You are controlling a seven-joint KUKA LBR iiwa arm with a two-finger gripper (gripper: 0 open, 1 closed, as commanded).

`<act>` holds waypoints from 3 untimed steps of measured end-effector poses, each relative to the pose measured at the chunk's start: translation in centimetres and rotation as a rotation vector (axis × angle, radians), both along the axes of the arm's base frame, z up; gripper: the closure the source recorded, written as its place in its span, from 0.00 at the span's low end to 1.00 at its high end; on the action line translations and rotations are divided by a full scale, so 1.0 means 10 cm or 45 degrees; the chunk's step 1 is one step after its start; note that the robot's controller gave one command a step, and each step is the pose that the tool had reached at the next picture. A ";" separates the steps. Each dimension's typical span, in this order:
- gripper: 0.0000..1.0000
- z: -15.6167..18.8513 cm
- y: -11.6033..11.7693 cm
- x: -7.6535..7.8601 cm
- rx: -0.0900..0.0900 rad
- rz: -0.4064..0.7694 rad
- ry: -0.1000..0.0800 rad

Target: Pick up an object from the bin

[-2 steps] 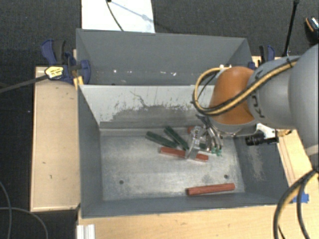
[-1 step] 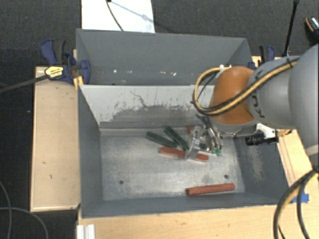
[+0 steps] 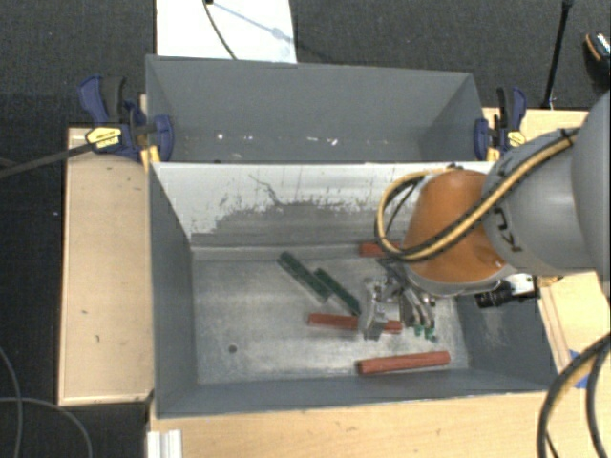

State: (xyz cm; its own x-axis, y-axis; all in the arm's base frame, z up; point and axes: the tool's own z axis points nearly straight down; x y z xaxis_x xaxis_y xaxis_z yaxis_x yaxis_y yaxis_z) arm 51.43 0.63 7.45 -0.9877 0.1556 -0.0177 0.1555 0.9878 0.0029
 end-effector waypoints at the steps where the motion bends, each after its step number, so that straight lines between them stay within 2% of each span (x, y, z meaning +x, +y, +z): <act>1: 0.00 -0.03 0.00 -0.03 0.000 -0.002 0.013; 2: 0.00 -0.04 0.63 -0.36 0.004 -0.143 0.018; 3: 1.00 -0.04 0.60 -0.36 0.002 -0.147 0.020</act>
Offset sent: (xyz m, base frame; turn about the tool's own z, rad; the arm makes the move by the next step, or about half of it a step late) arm 0.0000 0.0000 0.0000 0.0000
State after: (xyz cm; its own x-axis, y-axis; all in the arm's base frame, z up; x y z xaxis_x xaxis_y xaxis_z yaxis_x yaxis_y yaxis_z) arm 47.82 6.67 7.02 -0.9633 0.2686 -0.0017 0.2686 0.9633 0.0014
